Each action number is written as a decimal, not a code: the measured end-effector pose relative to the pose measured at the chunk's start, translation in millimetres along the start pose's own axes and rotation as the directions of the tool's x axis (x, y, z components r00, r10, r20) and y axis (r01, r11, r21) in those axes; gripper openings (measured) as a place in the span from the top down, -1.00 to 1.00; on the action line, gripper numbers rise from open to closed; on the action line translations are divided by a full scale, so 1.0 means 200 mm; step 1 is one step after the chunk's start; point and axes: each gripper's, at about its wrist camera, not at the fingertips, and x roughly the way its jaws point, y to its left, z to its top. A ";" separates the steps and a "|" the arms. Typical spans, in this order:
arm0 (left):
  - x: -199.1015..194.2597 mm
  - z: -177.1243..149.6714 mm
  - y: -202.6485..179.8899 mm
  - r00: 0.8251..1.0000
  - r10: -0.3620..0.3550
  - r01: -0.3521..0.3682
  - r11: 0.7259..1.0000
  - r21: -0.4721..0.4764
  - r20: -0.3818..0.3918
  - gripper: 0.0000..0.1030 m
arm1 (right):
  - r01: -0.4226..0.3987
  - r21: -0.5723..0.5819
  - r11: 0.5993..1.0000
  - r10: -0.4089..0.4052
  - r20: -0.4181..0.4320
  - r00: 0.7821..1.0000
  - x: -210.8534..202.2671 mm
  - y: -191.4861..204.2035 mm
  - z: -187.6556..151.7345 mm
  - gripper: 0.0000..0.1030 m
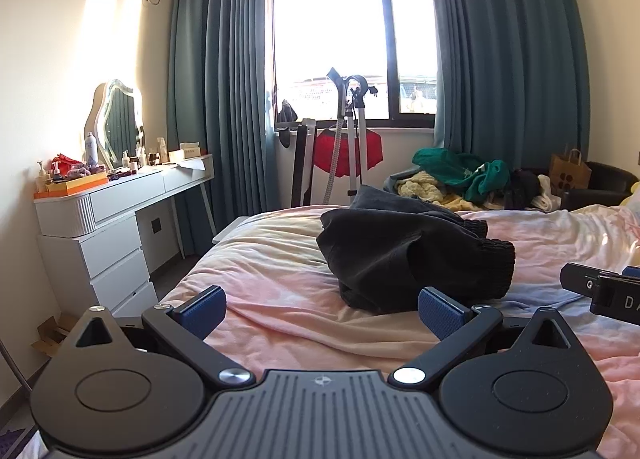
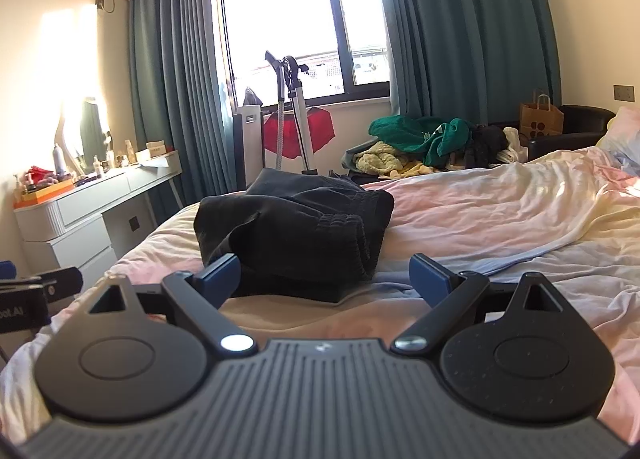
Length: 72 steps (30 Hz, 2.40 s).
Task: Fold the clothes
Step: 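Move both open grippers toward the black sweatpants on the bed, then close the left gripper on the ribbed cuff of the black sweatpants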
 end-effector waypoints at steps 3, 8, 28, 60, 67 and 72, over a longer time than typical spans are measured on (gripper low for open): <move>0.01 0.00 0.00 1.000 0.003 -0.003 1.000 -0.002 -0.001 -1.00 | 0.000 0.009 1.000 0.000 0.003 1.000 0.00 0.00 0.01 -0.81; 0.05 0.00 -0.05 1.000 0.024 -0.024 1.000 0.019 -0.007 -1.00 | 0.001 0.023 1.000 -0.001 0.007 1.000 0.00 -0.01 0.01 -0.81; 0.07 -0.05 -0.03 1.000 0.002 -0.002 1.000 0.005 -0.019 -1.00 | 0.017 0.019 1.000 -0.017 0.018 1.000 -0.02 0.00 0.01 -0.81; 0.12 -0.14 -0.06 1.000 0.023 -0.023 0.999 0.030 0.001 -1.00 | 0.050 0.063 0.997 -0.055 0.089 0.994 -0.14 0.01 0.08 -0.81; 0.30 -0.16 -0.22 0.999 0.024 -0.022 0.998 0.057 -0.041 -1.00 | 0.109 0.102 0.989 -0.114 0.046 0.992 -0.09 -0.09 0.09 -0.81; 0.48 -0.10 -0.47 0.999 -0.027 0.030 0.988 0.154 -0.019 -0.99 | 0.196 0.127 0.972 -0.202 0.032 0.979 -0.04 -0.21 0.08 -0.81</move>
